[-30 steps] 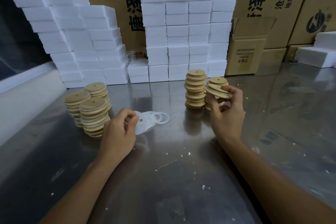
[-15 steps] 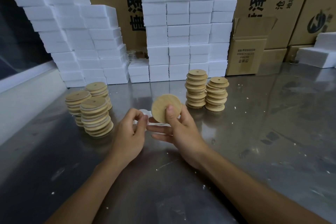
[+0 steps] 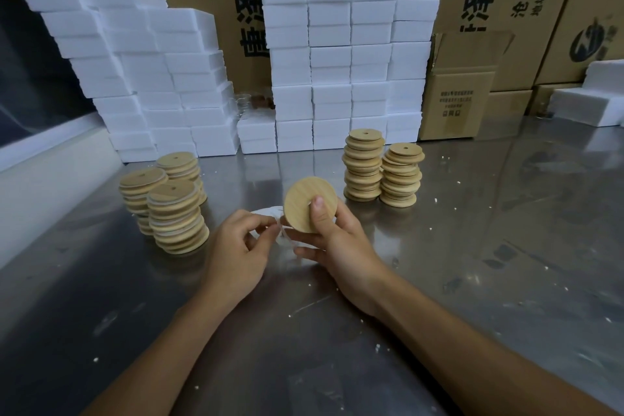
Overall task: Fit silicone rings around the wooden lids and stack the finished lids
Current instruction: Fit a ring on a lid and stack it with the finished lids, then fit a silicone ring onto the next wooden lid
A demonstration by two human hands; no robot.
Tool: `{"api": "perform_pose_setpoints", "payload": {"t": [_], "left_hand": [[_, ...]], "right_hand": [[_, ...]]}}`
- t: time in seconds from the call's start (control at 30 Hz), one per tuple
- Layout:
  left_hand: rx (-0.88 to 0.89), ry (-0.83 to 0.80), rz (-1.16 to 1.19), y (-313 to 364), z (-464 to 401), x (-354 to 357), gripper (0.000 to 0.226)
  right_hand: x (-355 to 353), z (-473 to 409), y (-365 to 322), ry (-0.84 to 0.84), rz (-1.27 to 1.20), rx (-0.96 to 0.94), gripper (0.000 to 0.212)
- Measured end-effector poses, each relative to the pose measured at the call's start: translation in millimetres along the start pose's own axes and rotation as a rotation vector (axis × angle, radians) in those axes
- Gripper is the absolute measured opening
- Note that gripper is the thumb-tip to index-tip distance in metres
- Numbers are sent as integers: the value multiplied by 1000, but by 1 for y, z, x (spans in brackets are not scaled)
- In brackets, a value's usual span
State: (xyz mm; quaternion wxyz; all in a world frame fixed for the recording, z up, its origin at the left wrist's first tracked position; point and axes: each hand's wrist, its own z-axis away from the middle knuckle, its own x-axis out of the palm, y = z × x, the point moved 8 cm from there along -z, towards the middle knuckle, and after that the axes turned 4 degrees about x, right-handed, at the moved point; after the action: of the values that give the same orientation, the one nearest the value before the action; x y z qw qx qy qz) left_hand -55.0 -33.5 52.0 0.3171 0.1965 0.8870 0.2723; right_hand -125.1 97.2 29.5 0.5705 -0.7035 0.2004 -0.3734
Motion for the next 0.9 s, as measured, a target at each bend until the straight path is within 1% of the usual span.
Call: {"api": "perform_pose_setpoints", "payload": {"t": [0.1, 0.17, 0.23, 0.33, 0.4, 0.5, 0.57, 0.67, 0.73, 0.83, 0.87, 0.9], "left_hand": [[-15, -36, 77, 2, 1, 3, 22], [-35, -45, 102, 3, 2, 4, 19], [-47, -36, 87, 4, 3, 4, 21], [-64, -12, 81, 1, 1, 2, 31], [-106, 15, 99, -4, 1, -1, 35], [-200, 18, 159, -11, 3, 0, 29], [-283, 53, 233, -17, 4, 0, 22], [-400, 127, 332, -26, 7, -5, 17], [-442, 164, 384, -29, 7, -8, 15], [-412, 195, 386, -28, 4, -14, 12], [-374, 221, 379, -24, 3, -18, 11], [-298, 249, 325, -19, 1, -24, 10]], "right_hand": [[-1, 0, 1, -2, -6, 4, 34], [-1, -1, 1, 4, 6, 3, 33], [-1, -1, 1, 9, 19, 1, 34], [-3, -2, 3, 29, 26, -7, 34], [-5, -3, 4, 46, 15, -5, 32], [-7, -4, 4, 67, 0, -2, 25], [-8, -4, 2, 82, 16, -14, 22], [-9, -2, 0, 84, 7, -19, 22], [-10, -1, -1, 76, 10, -22, 25], [-9, 1, -4, 71, 39, -47, 22], [-10, 2, -6, 83, 51, -62, 22], [-11, 3, -7, 99, 61, -74, 23]]}}
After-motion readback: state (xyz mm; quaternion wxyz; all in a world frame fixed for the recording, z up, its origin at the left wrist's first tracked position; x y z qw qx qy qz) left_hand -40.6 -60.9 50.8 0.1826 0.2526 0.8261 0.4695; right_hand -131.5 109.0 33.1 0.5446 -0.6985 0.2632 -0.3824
